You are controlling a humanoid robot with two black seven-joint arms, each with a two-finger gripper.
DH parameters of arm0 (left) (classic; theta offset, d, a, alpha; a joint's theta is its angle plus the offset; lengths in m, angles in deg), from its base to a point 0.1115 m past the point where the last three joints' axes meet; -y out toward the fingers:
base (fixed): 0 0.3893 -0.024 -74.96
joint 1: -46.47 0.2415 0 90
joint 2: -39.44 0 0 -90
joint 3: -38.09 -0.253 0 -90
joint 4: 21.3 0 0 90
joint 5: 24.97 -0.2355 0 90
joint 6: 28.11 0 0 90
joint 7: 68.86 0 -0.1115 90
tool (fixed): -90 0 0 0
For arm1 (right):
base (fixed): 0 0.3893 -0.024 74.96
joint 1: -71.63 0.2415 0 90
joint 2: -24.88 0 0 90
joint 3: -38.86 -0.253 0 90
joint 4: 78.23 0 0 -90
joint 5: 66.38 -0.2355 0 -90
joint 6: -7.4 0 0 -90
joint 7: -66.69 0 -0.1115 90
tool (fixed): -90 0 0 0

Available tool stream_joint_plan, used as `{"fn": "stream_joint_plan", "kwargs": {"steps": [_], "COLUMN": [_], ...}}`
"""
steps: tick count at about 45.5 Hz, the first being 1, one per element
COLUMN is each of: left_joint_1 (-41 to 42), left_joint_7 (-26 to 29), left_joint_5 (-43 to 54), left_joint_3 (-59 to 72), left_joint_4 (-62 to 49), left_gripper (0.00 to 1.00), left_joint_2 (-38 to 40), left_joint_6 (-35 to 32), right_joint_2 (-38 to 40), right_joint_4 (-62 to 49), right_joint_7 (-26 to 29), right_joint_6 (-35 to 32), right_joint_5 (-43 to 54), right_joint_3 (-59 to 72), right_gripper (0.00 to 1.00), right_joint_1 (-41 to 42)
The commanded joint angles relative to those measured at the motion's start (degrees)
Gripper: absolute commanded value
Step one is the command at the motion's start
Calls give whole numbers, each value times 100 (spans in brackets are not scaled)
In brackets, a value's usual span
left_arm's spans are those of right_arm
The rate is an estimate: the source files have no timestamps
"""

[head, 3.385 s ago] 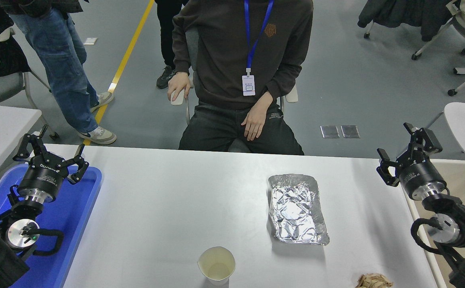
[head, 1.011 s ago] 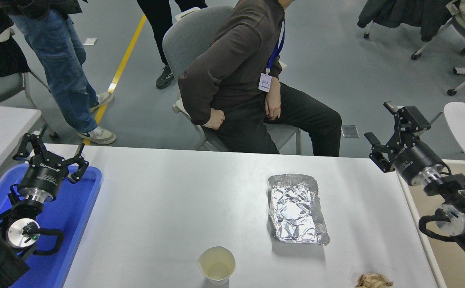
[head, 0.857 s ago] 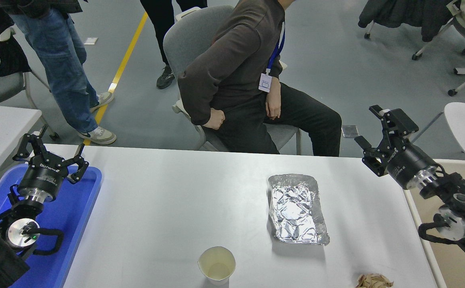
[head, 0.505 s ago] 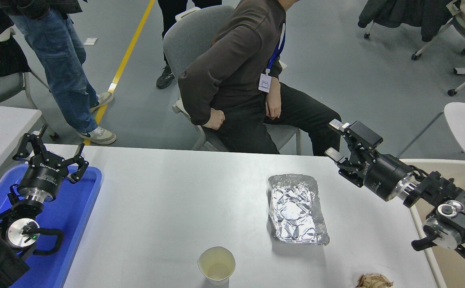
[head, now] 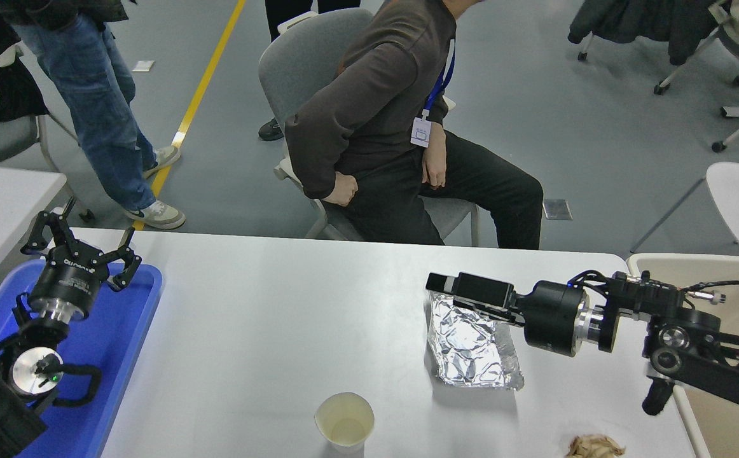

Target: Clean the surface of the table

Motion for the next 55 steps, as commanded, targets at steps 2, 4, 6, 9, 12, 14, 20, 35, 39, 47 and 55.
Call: {"fn": "stream_joint_plan", "kwargs": {"steps": [2,4,6,9,12,14,20,35,39,47,55], "left_joint_1": [0,0,0,0,0,0,0,0,0,0,0], "left_joint_7": [-1,-1,-1,-1,-1,-1,-1,-1,-1,-1,-1], "left_joint_5": [1,1,1,1,1,1,1,1,1,1,1], "left_joint_3": [1,1,1,1,1,1,1,1,1,1,1], "left_joint_4": [-1,-1,-1,-1,-1,-1,-1,-1,-1,-1,-1], "left_gripper": [100,100,100,100,100,100,100,100,100,100,100], "left_joint_2": [1,1,1,1,1,1,1,1,1,1,1], "left_joint_6": [1,1,1,1,1,1,1,1,1,1,1], "right_joint_2": [-424,-556,-670,-855,-978,-1022,-1145,-2094,-2437,-2868,-3157], "right_joint_4": [57,57,40,31,22,22,14,-48,-180,-443,-698], "right_joint_7": [384,569,806,1149,1430,1606,1914,2458,2757,3066,3039], "right_joint_6": [-121,-235,-358,-499,-683,-859,-1193,-1299,-1255,-1229,-1220], "right_joint_5": [216,181,163,93,-83,-258,-1330,-1709,-1736,-1920,-1859], "right_joint_3": [1590,1705,1741,1758,1811,1890,1934,2118,2180,2154,2189], "right_gripper": [99,99,99,99,99,99,99,99,99,99,99], "right_joint_1": [1659,1888,2081,2319,2521,2653,2908,3532,3533,3190,3005]}}
